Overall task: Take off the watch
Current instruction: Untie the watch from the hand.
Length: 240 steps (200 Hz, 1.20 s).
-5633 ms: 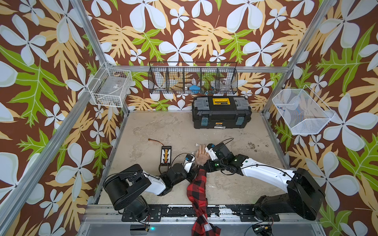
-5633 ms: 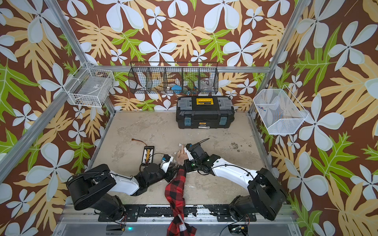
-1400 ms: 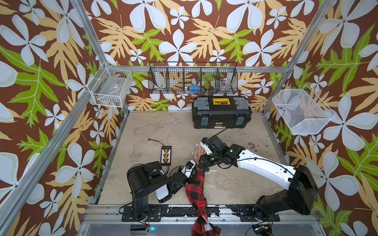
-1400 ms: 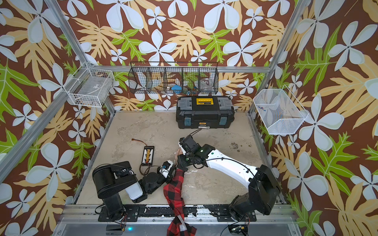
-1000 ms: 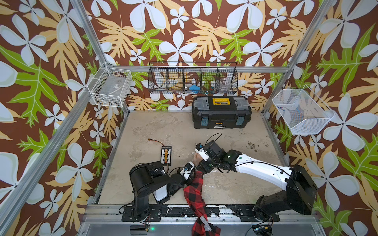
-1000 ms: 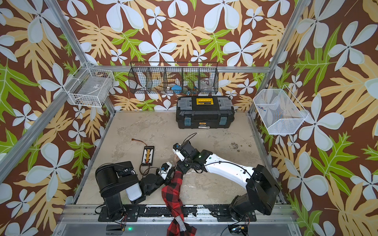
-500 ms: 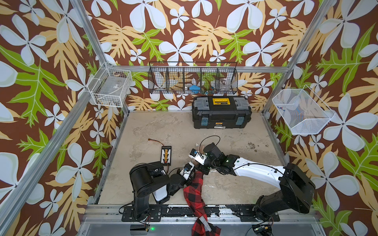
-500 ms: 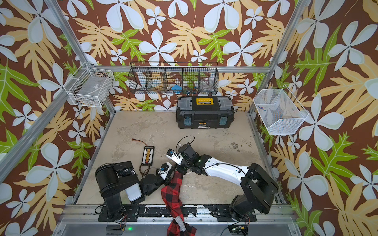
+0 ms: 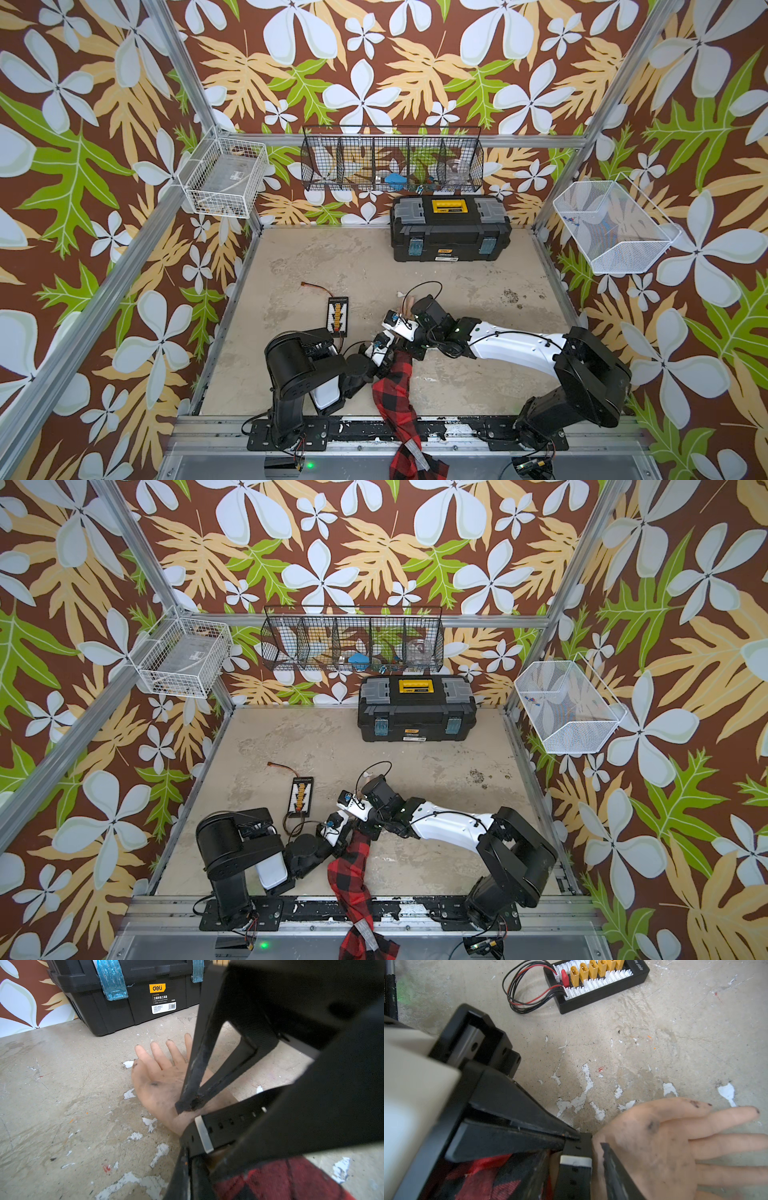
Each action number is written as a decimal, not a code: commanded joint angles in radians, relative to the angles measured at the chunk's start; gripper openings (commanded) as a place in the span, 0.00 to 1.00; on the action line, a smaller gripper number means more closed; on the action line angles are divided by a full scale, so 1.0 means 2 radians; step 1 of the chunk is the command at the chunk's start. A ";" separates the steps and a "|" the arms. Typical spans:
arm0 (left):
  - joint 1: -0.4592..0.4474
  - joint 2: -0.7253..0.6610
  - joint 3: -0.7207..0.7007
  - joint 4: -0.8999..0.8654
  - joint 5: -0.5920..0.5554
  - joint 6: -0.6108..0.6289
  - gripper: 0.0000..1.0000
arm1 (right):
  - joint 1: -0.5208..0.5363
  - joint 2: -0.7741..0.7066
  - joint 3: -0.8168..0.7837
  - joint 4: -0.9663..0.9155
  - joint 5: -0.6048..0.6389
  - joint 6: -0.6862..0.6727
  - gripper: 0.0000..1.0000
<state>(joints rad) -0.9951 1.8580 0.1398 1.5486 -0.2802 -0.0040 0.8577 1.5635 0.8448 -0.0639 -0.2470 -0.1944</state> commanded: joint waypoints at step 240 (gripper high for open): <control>0.000 0.014 -0.009 0.109 -0.021 -0.004 0.00 | 0.001 0.015 0.012 -0.004 0.040 -0.027 0.23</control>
<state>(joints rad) -0.9939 1.8778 0.1261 1.5719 -0.2909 0.0002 0.8623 1.6112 0.8822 -0.0692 -0.2352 -0.2611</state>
